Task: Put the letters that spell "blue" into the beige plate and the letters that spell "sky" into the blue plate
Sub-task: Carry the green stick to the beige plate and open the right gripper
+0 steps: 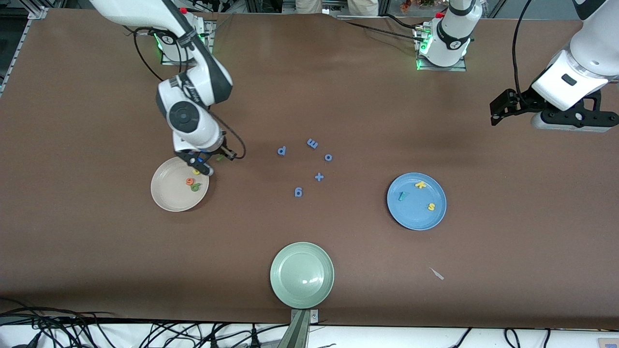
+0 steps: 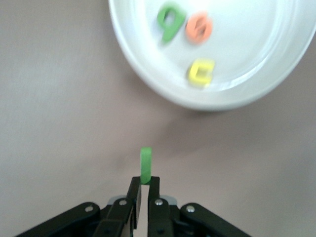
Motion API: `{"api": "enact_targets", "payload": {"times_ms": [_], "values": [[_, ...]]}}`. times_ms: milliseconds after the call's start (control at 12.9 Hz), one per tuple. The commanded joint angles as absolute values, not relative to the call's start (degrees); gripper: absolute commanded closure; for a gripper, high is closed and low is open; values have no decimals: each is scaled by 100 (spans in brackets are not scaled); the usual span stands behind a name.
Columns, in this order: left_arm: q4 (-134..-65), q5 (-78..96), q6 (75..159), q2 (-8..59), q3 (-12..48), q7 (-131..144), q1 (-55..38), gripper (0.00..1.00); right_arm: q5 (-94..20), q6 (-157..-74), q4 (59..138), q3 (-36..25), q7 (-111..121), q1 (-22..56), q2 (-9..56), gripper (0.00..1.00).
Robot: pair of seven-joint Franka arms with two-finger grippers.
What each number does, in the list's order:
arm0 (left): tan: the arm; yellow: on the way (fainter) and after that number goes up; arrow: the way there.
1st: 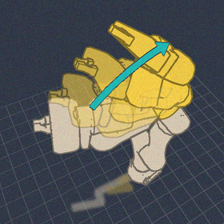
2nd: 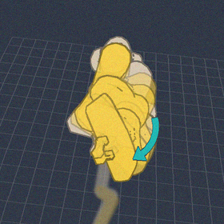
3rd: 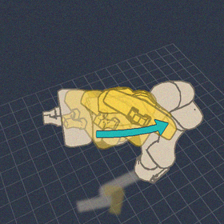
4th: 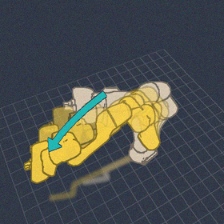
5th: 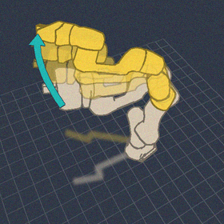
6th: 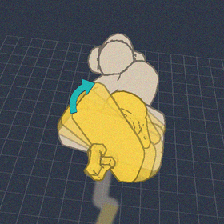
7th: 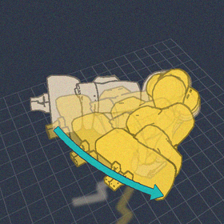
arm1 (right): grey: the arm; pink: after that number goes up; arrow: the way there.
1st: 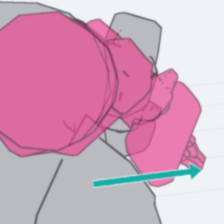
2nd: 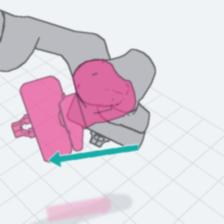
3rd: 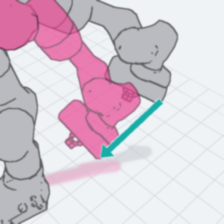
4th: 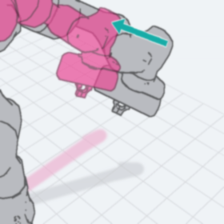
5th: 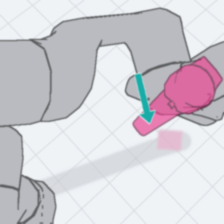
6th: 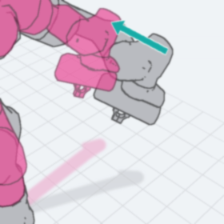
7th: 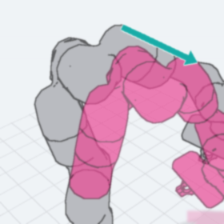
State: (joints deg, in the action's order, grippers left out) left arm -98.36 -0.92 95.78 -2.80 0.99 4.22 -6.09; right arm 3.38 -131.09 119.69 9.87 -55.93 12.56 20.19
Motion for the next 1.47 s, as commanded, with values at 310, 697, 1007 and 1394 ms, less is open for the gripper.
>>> {"api": "enact_targets", "payload": {"times_ms": [310, 697, 1007, 1394], "values": [[-9633, -141, 9439, -193, 105, 343, -615, 0, 360, -13008, 11733, 212, -3289, 818, 2109, 95], [-9598, -141, 9334, -193, 106, 360, -615, 0, 308, -12825, 11594, 202, -3234, 826, 2066, 61], [-9598, -132, 9316, -193, 97, 334, -589, 0, 316, -11324, 10646, 246, -3199, 826, 1856, 57], [-9580, -132, 9316, -185, 97, 352, -598, 0, 272, -9838, 9890, 325, -2200, 800, 1126, 45]]}}
